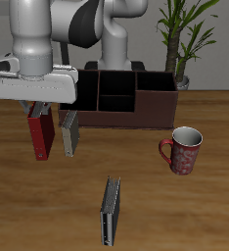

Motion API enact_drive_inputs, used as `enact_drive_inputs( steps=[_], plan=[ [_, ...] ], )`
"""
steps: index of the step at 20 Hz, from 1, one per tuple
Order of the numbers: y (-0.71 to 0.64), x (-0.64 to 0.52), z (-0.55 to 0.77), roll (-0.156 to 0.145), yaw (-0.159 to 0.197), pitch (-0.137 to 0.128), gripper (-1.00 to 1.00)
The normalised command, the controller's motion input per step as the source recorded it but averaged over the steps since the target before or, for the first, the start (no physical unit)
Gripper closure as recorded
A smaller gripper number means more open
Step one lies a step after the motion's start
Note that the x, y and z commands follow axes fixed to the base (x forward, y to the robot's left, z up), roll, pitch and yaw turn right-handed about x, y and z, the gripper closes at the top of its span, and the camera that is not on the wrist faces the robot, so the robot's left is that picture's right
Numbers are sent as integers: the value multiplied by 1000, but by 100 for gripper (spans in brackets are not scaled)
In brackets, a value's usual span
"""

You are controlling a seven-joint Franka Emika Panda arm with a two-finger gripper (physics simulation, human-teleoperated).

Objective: Place the red book into the back desk caddy's front compartment

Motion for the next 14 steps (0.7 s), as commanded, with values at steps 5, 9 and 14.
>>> enact_drive_inputs(
  steps=[5,9,14],
  plan=[
    [246,-484,477,-51,-43,-6,100],
    [296,-491,431,-60,1,5,100],
    [342,-526,409,1,-28,-11,100]
  ],
)
